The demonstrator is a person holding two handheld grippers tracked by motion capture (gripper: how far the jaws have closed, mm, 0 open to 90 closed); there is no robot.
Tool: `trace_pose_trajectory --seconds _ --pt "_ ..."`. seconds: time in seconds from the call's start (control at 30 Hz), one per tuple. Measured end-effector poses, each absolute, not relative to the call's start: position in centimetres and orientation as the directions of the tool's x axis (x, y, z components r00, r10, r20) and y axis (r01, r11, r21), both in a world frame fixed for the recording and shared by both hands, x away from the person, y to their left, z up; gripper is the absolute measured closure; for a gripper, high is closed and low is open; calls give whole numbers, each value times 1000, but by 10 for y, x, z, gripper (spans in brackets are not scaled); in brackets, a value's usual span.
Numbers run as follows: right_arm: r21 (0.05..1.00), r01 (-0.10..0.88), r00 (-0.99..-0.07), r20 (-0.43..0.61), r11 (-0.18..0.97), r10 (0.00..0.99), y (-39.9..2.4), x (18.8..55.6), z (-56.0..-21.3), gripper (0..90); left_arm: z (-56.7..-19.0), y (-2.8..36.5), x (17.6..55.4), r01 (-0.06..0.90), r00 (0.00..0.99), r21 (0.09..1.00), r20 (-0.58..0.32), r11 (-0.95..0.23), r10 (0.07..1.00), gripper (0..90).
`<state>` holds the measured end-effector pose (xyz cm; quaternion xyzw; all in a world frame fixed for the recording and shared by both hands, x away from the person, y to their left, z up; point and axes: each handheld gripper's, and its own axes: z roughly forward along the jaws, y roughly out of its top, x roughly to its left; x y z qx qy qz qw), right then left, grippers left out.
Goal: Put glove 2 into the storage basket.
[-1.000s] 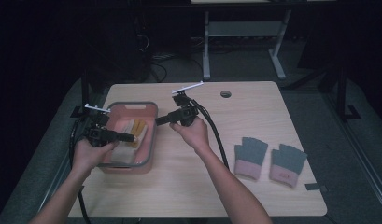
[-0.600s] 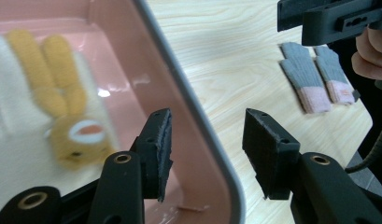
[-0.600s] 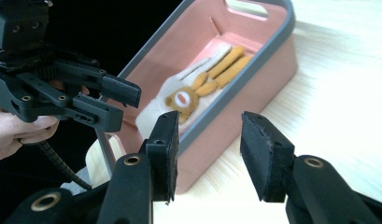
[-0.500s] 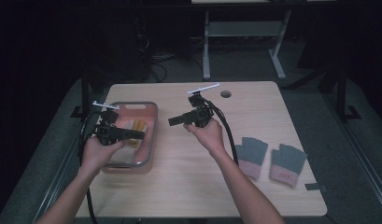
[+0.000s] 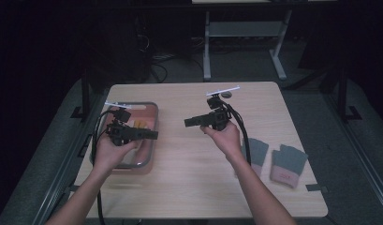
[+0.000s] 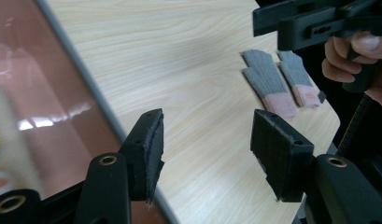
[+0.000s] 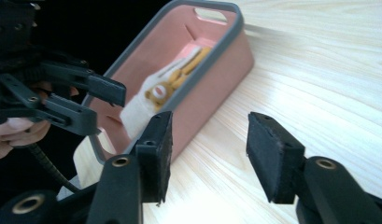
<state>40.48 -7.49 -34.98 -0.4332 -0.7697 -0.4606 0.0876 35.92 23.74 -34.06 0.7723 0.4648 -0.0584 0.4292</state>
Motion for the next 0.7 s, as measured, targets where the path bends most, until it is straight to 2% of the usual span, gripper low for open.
trace_pose_trajectory --seconds 0.03,0.3,0.7 --pt "628 750 -604 521 209 604 -77 404 -350 452 -341 235 359 768 563 609 -492 -200 664 439" --pt "623 756 -592 520 200 616 -96 399 -352 446 -342 217 359 753 599 617 -497 -230 628 426" --pt "612 771 -559 521 174 645 -123 389 -360 381 -343 193 355 732 624 640 -493 -232 606 383"
